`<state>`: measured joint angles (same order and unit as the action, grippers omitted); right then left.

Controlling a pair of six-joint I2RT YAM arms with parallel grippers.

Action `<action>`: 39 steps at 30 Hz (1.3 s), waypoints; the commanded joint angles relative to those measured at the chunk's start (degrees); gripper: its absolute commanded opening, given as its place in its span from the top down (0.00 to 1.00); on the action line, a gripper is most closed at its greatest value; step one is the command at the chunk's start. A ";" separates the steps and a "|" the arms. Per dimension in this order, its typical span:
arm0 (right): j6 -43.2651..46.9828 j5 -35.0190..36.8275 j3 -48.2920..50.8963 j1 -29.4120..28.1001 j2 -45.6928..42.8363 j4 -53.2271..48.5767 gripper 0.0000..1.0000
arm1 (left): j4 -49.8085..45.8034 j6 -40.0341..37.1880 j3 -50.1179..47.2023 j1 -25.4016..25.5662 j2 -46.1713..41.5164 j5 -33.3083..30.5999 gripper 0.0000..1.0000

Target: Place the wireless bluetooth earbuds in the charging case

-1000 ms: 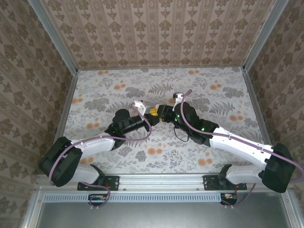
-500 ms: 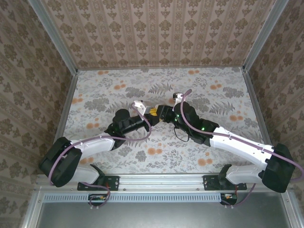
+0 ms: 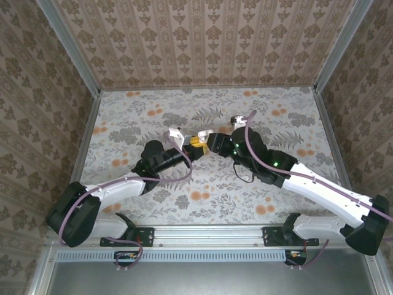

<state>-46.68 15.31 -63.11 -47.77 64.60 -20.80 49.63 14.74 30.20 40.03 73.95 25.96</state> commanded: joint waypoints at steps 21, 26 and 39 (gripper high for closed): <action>0.11 -19.62 20.00 20.52 11.31 -12.56 0.80 | -9.63 -4.89 -4.14 -3.73 -7.60 3.27 1.00; 0.77 -21.28 20.51 20.26 16.69 -10.15 0.88 | -9.63 -5.16 -4.33 -3.73 -7.07 3.25 1.00; 5.42 -15.23 17.10 21.20 24.99 -14.93 0.92 | -9.36 -5.68 -4.43 -3.91 -6.18 3.29 1.00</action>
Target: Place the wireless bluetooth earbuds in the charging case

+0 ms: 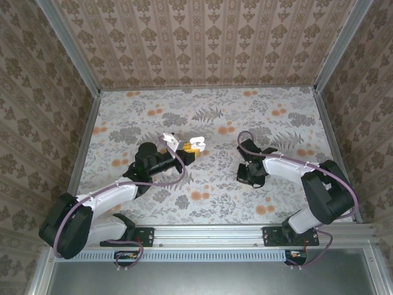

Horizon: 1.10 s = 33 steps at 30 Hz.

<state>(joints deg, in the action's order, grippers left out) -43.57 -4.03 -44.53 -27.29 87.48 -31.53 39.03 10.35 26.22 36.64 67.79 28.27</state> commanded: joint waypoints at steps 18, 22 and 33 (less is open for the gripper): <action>8.03 14.97 -12.99 4.44 -5.45 -20.34 0.93 | 0.43 -1.91 -1.17 -0.80 -1.43 0.20 1.00; 5.66 14.40 -12.51 5.66 -6.41 -20.76 0.70 | 1.33 -1.69 -1.08 -0.78 -0.91 0.42 1.00; 7.04 1.39 -4.71 12.14 -0.94 -5.35 0.62 | 1.62 -1.47 -1.51 -0.78 -1.69 0.98 1.00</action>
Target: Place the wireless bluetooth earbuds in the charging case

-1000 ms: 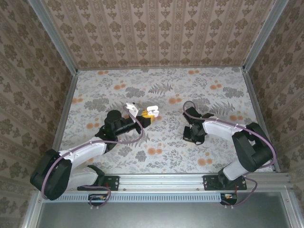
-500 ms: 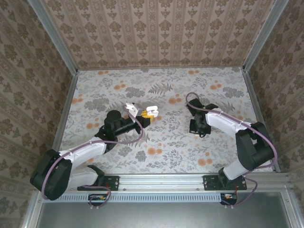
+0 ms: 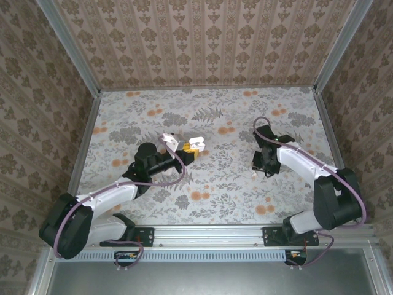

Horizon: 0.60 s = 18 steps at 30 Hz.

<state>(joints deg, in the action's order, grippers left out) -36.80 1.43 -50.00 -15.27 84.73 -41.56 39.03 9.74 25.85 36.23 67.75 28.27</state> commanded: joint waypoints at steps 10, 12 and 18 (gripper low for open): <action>-0.97 -7.34 1.16 0.06 7.46 7.82 0.63 | 1.76 -0.84 -1.51 -0.37 -1.92 0.64 1.00; -1.99 -8.68 1.77 -0.01 6.99 8.67 0.63 | 1.74 -0.95 -1.50 -0.37 -1.84 0.56 1.00; -6.31 -12.97 3.74 -1.34 5.68 10.62 0.63 | 1.93 -0.77 -1.21 -0.37 -1.30 0.58 1.00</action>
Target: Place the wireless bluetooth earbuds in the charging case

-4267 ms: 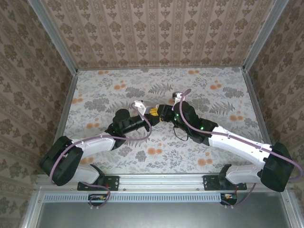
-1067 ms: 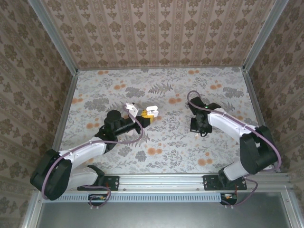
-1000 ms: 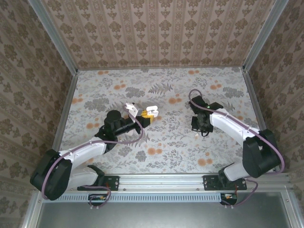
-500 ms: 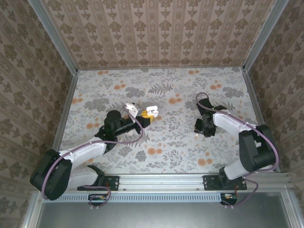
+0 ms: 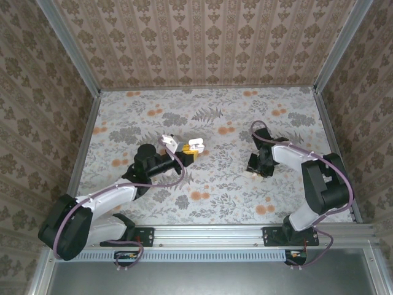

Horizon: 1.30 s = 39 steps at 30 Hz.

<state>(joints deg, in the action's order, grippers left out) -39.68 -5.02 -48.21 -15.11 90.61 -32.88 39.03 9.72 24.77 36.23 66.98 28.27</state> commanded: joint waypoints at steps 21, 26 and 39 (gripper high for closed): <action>0.08 -1.78 -11.60 -12.56 -6.05 -7.13 0.57 | 0.86 -1.08 -0.69 -0.37 -2.16 0.21 1.00; 12.14 9.33 -18.89 -14.25 -2.86 -19.83 0.59 | 0.96 -1.02 -0.87 -0.37 -2.27 0.12 1.00; 11.90 18.93 -24.87 -21.70 11.86 -25.54 0.60 | 0.36 -0.83 -0.69 -0.37 -2.25 0.29 1.00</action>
<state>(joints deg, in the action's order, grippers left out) -29.67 9.19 -70.11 -35.57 99.98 -54.65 38.96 9.41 24.45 36.23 65.87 28.25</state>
